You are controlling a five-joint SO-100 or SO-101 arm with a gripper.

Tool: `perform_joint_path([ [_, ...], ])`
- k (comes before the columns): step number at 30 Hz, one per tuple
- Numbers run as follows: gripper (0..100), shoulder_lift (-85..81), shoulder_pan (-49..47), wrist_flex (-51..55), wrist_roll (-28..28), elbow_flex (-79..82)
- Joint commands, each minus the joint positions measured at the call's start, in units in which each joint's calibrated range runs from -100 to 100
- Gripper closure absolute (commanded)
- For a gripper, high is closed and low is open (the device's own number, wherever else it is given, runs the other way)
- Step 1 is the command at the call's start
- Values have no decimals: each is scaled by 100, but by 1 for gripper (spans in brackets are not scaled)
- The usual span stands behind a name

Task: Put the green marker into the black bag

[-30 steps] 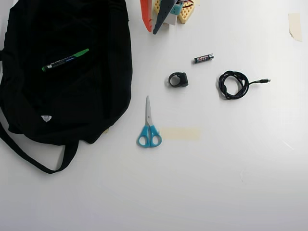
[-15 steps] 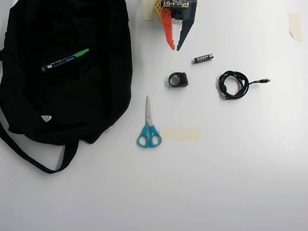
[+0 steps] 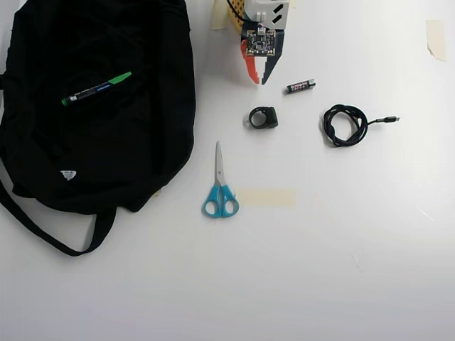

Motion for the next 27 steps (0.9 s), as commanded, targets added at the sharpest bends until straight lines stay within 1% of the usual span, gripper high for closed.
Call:
perform_joint_path([
  [1, 98, -91, -10, 42, -2, 439],
  [4, 98, -100, -2, 593, 13, 439],
  [27, 98, -91, -10, 558, 34, 439],
])
